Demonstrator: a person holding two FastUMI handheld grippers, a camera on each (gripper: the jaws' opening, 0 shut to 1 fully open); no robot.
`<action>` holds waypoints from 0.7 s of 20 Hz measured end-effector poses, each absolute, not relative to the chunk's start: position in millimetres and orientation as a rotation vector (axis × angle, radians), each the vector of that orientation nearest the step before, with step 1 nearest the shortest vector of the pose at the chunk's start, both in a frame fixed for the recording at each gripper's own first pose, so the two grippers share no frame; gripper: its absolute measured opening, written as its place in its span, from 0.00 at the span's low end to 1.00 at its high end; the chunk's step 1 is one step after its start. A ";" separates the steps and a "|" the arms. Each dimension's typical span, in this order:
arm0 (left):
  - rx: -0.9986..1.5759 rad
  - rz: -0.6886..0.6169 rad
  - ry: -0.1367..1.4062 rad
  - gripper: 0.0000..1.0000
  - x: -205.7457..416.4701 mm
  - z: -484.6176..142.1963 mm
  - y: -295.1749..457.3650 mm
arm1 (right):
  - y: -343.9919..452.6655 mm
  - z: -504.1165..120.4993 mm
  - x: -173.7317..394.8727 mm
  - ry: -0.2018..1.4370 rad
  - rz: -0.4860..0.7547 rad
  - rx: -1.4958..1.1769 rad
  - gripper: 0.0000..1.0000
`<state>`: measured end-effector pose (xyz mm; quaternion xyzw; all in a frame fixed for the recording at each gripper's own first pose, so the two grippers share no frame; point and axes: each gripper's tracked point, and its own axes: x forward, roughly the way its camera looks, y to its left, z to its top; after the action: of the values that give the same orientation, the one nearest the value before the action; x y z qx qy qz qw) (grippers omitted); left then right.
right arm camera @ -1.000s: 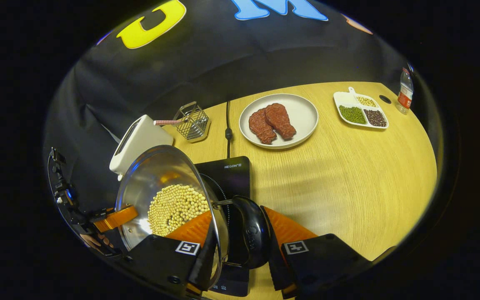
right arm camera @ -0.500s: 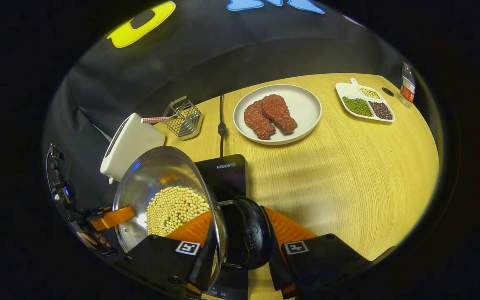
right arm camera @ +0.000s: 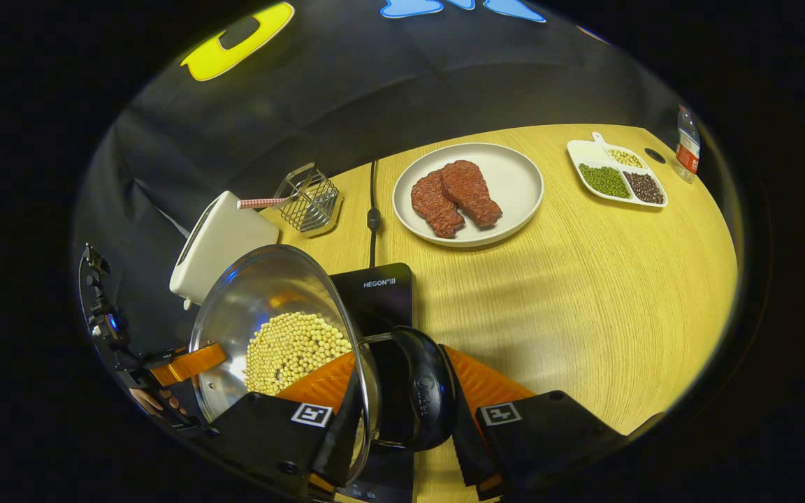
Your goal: First push the handle of the pot to place it horizontally, then grasp the pot with both hands and set it on the induction cooktop.
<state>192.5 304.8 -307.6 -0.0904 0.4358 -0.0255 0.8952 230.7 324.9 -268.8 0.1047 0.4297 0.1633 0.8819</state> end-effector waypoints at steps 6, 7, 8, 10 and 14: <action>-0.146 0.048 0.910 0.71 188.8 -304.6 319.8 | 312.6 -257.8 226.3 0.871 0.346 0.177 0.97; -0.151 0.051 0.911 0.82 187.6 -304.6 317.9 | 308.8 -253.7 225.1 0.858 0.347 0.166 0.98; -0.150 0.057 0.909 0.82 185.2 -300.6 316.0 | 306.0 -249.7 223.1 0.846 0.349 0.156 0.98; -0.126 0.070 0.887 0.82 185.2 -289.1 317.4 | 297.3 -240.5 218.1 0.822 0.350 0.135 0.98; -0.068 0.101 0.808 0.82 183.8 -256.1 313.1 | 279.8 -218.5 204.9 0.786 0.365 0.120 0.98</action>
<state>183.8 313.1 -256.1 -0.0332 0.3929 0.0491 0.9177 204.9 279.8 -218.5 0.0580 0.3805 0.1766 0.9059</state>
